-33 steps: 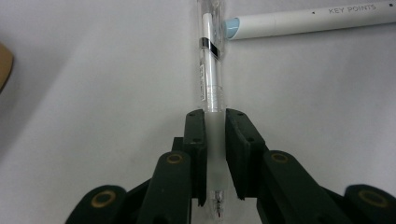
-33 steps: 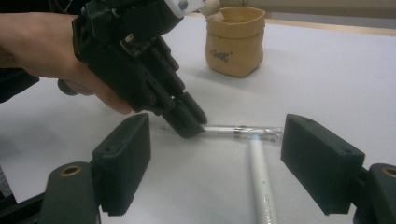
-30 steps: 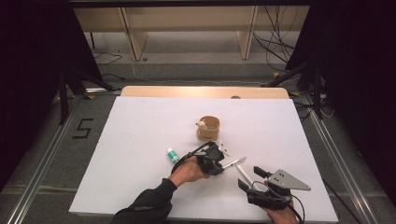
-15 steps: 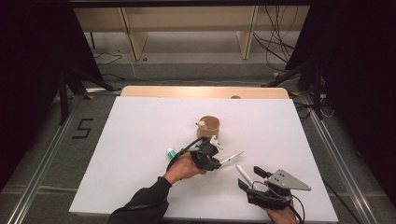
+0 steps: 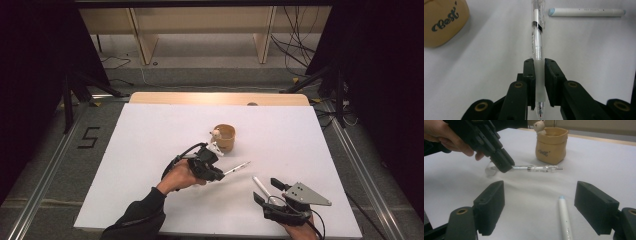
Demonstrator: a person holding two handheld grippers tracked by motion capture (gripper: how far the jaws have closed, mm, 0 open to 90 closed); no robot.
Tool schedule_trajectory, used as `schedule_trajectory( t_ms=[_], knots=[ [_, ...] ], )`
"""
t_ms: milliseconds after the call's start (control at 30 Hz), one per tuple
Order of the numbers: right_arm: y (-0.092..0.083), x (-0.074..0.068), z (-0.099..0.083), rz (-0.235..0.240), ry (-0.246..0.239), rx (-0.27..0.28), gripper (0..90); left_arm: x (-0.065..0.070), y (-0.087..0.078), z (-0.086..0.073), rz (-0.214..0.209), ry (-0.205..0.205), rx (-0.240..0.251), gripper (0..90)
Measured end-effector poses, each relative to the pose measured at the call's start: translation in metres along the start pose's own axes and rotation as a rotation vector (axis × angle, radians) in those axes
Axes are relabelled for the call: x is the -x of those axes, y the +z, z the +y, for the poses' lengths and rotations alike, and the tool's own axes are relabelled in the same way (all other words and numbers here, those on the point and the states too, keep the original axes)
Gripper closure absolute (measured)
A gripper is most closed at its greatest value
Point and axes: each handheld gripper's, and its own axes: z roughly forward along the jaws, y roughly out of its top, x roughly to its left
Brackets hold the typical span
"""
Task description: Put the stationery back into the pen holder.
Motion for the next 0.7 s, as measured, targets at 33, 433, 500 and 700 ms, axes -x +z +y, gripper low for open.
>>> schedule_trajectory(
  t_ms=[33,433,500,700],
  knots=[
    [0.0,-0.001,0.0,0.001,-0.006,-0.004,25.1,0.0,-0.001,-0.001,-0.004,0.002,-0.007,79.7],
    [0.012,-0.024,0.011,-0.003,-0.197,-0.029,24.8,0.015,-0.011,-0.003,-0.054,0.051,-0.047,79.7],
    [0.014,-0.028,0.014,-0.001,-0.233,-0.029,24.8,0.017,-0.012,-0.003,-0.06,0.055,-0.053,79.7],
    [0.025,-0.043,0.018,-0.002,-0.368,-0.055,24.8,0.019,-0.017,-0.004,-0.068,0.066,-0.066,79.7]
  ],
)
